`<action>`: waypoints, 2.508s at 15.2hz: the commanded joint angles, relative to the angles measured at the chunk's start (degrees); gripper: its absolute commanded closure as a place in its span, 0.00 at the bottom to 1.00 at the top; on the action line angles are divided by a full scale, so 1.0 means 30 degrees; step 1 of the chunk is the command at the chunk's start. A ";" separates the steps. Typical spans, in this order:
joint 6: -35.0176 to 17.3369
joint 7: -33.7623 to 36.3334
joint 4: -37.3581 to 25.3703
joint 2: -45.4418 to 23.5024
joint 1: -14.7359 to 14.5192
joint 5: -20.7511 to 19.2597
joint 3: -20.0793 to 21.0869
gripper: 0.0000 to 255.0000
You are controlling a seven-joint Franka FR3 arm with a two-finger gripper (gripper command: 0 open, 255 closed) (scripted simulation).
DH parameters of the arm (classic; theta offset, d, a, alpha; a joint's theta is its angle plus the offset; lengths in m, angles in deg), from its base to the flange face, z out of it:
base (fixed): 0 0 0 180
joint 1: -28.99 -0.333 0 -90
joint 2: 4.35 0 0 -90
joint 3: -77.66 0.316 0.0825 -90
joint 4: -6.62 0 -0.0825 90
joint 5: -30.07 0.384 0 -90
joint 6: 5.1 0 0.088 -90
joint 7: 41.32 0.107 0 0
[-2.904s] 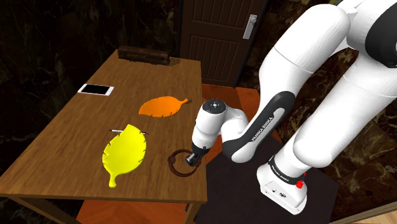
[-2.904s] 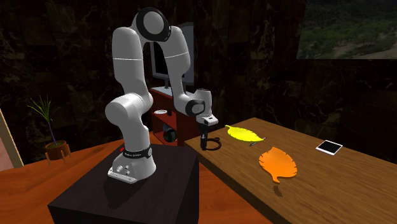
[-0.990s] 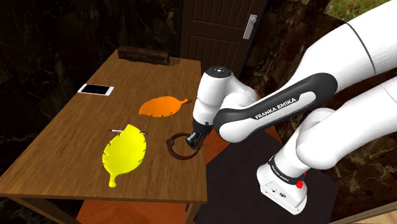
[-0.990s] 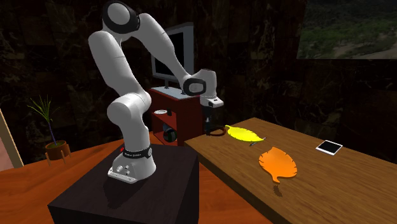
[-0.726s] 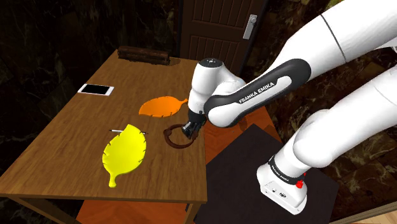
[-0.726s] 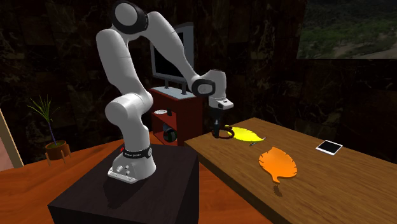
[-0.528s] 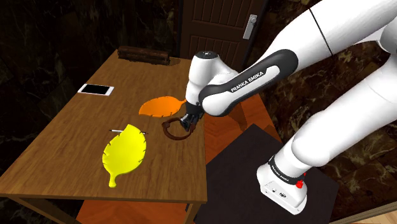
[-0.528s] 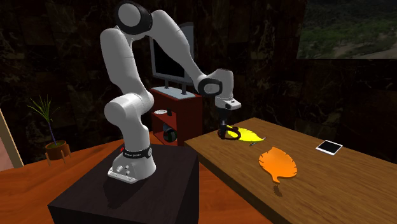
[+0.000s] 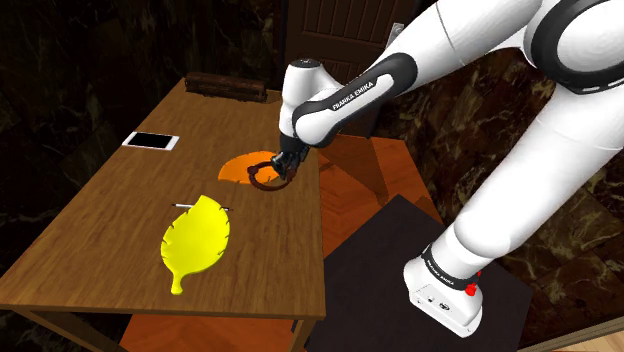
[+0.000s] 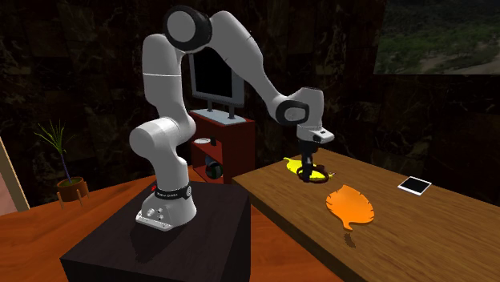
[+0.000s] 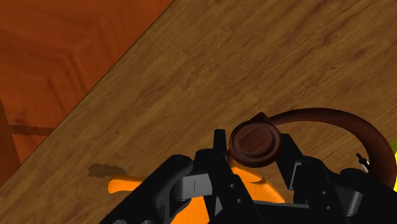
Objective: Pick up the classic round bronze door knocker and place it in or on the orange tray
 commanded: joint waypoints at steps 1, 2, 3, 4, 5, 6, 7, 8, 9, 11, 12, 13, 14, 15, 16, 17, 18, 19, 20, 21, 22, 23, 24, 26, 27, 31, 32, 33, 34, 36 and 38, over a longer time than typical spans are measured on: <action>0.0398 -0.0135 -0.1448 -0.1159 0.0220 -0.0654 -0.0341 1.00; 0.0634 -0.0251 -0.2174 -0.1691 0.0305 -0.0900 -0.0514 1.00; 0.0884 -0.0372 -0.2920 -0.2227 0.0380 -0.1126 -0.0678 1.00; 0.1148 -0.0499 -0.3685 -0.2765 0.0443 -0.1335 -0.0837 1.00; 0.1425 -0.0631 -0.4471 -0.3307 0.0496 -0.1527 -0.0990 1.00; 0.1716 -0.0768 -0.5279 -0.3855 0.0540 -0.1703 -0.1137 1.00; 0.2022 -0.0910 -0.6109 -0.4408 0.0574 -0.1864 -0.1278 1.00; 0.2341 -0.1057 -0.6964 -0.4969 0.0599 -0.2013 -0.1415 1.00; 0.2676 -0.1209 -0.7844 -0.5538 0.0616 -0.2148 -0.1546 1.00; 0.3022 -0.1404 -0.9198 -0.6585 0.0597 -0.2409 -0.1776 1.00; 0.2824 -0.1359 -0.9150 -0.6741 0.0566 -0.2480 -0.1819 1.00; 0.2627 -0.1312 -0.9106 -0.6901 0.0535 -0.2554 -0.1862 1.00; 0.2432 -0.1265 -0.9066 -0.7063 0.0503 -0.2629 -0.1906 1.00; 0.2239 -0.1218 -0.9030 -0.7227 0.0471 -0.2704 -0.1951 1.00; 0.2047 -0.1170 -0.8999 -0.7395 0.0437 -0.2780 -0.1998 1.00; 0.1857 -0.1123 -0.8972 -0.7564 0.0403 -0.2856 -0.2046 1.00; 0.1668 -0.1074 -0.8949 -0.7736 0.0367 -0.2932 -0.2095 1.00; 0.1481 -0.1026 -0.8930 -0.7911 0.0331 -0.3009 -0.2146 1.00; 0.1296 -0.0977 -0.8916 -0.8087 0.0293 -0.3086 -0.2198 1.00; 0.1112 -0.0929 -0.8906 -0.8266 0.0254 -0.3163 -0.2252 1.00; 0.0931 -0.0881 -0.8900 -0.8448 0.0214 -0.3239 -0.2307 1.00; 0.0750 -0.0832 -0.8898 -0.8631 0.0174 -0.3316 -0.2362 1.00; 0.0572 -0.0784 -0.8901 -0.8817 0.0132 -0.3392 -0.2420 1.00; 0.0370 -0.0730 -0.8905 -0.9027 0.0084 -0.3477 -0.2486 1.00; 0.0372 -0.0730 -0.8908 -0.9028 0.0083 -0.3477 -0.2486 1.00; 0.0372 -0.0730 -0.8909 -0.9029 0.0083 -0.3477 -0.2487 1.00; 0.0372 -0.0730 -0.8909 -0.9029 0.0083 -0.3477 -0.2487 1.00; 0.0372 -0.0730 -0.8909 -0.9029 0.0083 -0.3477 -0.2487 1.00; 0.0372 -0.0730 -0.8909 -0.9028 0.0083 -0.3477 -0.2487 0.00; 0.0373 -0.0730 -0.8909 -0.9028 0.0083 -0.3477 -0.2486 0.00; 0.0373 -0.0730 -0.8909 -0.9028 0.0083 -0.3477 -0.2486 0.00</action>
